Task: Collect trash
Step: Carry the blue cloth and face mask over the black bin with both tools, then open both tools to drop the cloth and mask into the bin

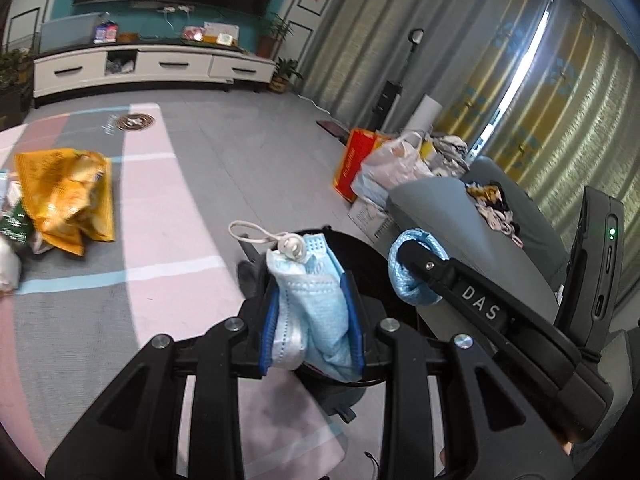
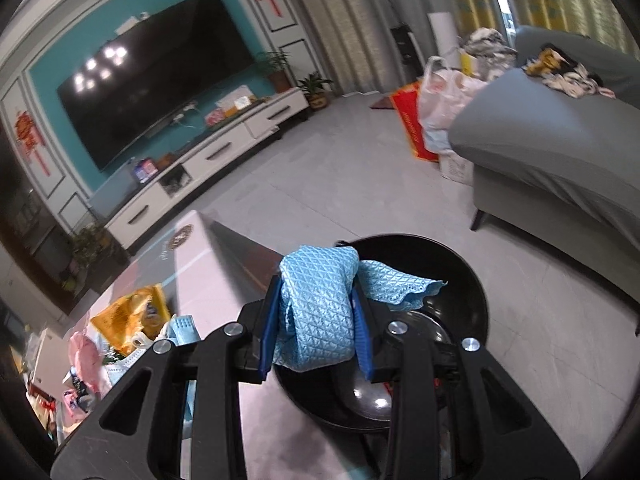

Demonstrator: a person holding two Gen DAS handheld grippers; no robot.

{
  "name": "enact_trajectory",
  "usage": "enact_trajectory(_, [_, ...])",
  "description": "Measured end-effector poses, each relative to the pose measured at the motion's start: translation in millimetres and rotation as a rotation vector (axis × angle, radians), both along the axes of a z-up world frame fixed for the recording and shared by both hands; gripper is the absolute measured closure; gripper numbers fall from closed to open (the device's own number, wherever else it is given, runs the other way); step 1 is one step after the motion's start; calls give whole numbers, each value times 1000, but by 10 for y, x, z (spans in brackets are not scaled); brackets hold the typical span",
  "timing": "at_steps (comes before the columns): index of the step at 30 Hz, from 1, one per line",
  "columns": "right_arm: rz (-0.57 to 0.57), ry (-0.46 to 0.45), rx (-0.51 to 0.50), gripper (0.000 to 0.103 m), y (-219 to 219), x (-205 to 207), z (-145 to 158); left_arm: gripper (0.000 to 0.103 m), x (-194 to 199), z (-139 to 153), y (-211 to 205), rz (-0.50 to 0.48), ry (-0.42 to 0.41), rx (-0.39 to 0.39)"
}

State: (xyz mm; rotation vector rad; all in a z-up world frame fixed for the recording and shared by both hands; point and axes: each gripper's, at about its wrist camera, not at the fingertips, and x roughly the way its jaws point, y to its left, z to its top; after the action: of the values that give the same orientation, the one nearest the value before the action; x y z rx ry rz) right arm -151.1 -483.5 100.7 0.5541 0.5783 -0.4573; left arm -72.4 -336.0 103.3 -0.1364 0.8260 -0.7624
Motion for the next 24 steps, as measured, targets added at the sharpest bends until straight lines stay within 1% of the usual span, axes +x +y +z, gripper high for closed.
enact_trajectory(4, [-51, 27, 39, 69, -163, -26, -122, 73, 67, -120, -167, -46, 45, 4])
enact_trajectory(9, [-93, 78, 59, 69, -273, -27, -263, 73, 164, -307, -352, -100, 123, 1])
enact_trajectory(12, [-125, 108, 75, 69, -347, -35, -350, 73, 191, -403, -447, -128, 152, 7])
enact_trajectory(16, [-145, 124, 102, 69, -427, -62, -450, 73, 237, -552, -569, -158, 204, 9])
enact_trajectory(19, [-160, 145, 120, 69, -489, -51, -515, 72, 267, -670, -638, -171, 244, 7])
enact_trajectory(21, [-172, 159, 133, 69, -517, -48, -556, 71, 272, -722, -671, -156, 245, 14])
enact_trajectory(24, [-182, 163, 146, 65, -553, -46, -587, 68, 278, -779, -713, -157, 255, 17])
